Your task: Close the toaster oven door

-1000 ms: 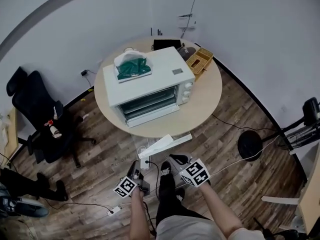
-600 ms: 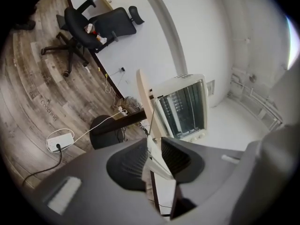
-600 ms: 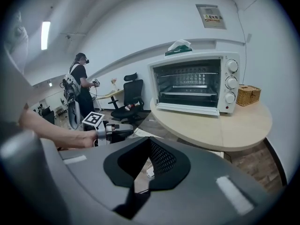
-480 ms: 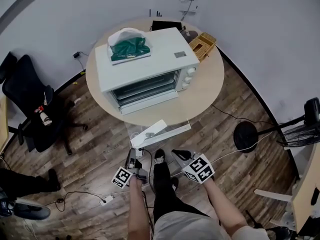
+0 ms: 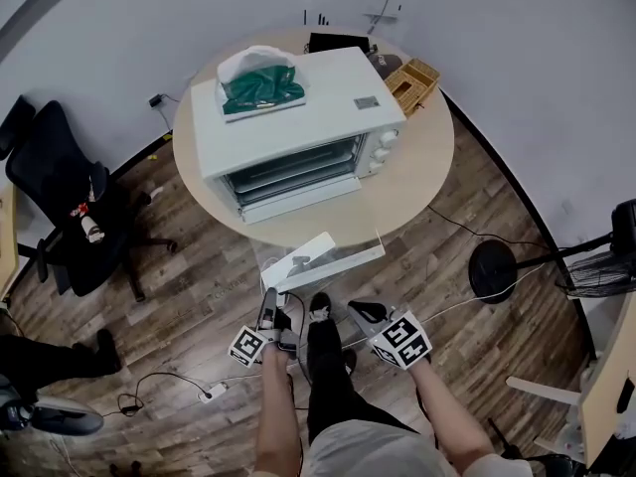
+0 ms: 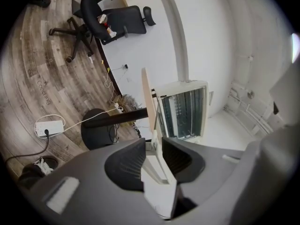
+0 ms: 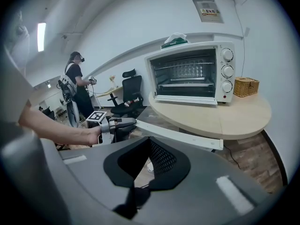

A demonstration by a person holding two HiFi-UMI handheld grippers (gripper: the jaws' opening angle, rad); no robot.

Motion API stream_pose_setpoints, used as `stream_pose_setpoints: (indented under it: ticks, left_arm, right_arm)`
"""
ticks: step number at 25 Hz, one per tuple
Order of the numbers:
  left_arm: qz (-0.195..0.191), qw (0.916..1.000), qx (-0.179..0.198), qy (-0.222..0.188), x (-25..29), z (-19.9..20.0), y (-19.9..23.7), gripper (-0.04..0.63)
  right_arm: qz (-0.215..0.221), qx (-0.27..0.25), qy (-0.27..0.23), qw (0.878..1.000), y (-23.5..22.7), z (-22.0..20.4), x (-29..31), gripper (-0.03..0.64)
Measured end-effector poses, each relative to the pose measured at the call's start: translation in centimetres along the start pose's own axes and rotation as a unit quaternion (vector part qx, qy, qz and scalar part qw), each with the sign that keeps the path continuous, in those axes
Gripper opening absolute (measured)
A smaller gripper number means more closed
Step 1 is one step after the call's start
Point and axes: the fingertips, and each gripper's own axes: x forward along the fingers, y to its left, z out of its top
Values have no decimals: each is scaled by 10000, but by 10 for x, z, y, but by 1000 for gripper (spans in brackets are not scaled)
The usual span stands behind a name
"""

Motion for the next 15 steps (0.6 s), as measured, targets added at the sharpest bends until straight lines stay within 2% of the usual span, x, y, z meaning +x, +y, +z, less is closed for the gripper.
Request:
stream_pose_setpoints:
  ticks: [3, 7, 10, 15]
  left_arm:
    - [31, 10000, -4, -48, -1, 1, 7, 161]
    - [-524, 9974, -440, -242, 7, 1, -9, 120]
    - [-464, 9960, -713, -261, 8, 0, -5, 98]
    - [-320, 9964, -776, -145, 5, 0, -7, 97]
  right_arm:
    - [-83, -58, 41, 9999, -6, -3, -2, 2]
    - [-207, -3, -3, 9998, -12, -4, -5, 2]
    - [-329, -18, 0, 9995, -17, -5, -3, 2]
    - [-531, -165, 79, 9984, -25, -3, 2, 2]
